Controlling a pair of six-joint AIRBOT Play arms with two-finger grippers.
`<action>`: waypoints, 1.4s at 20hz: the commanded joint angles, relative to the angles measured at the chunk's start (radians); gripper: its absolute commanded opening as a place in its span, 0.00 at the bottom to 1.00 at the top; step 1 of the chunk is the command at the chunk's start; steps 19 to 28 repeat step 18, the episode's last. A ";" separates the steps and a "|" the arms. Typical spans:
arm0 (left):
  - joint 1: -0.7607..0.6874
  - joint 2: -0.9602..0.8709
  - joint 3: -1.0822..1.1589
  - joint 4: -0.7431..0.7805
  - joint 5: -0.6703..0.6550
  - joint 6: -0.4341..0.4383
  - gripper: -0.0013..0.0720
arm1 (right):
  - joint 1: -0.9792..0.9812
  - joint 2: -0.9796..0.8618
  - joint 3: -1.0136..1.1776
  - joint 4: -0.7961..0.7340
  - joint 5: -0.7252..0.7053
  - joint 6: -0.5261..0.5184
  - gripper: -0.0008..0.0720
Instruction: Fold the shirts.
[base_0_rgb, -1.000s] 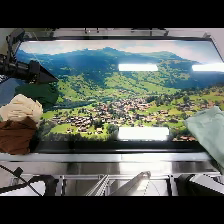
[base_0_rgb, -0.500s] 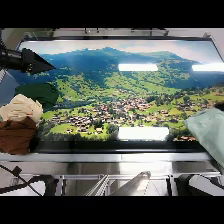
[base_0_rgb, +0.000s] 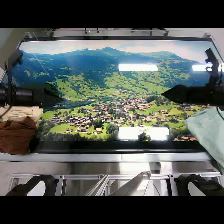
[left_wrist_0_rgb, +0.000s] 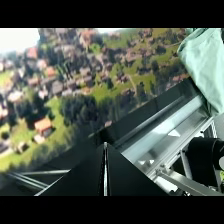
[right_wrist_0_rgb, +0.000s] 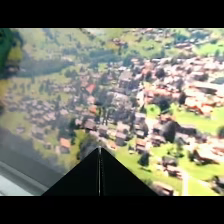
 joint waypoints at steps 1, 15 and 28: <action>0.036 0.120 -0.192 -0.002 -0.013 0.006 0.04 | 0.100 0.028 -0.068 -0.079 -0.098 0.031 0.04; 0.145 0.275 -0.224 -0.004 -0.057 0.006 0.04 | 0.100 0.019 -0.068 -0.013 -0.043 0.045 0.04; 0.145 0.275 -0.224 -0.004 -0.058 0.006 0.04 | 0.100 0.019 -0.068 -0.013 -0.043 0.045 0.04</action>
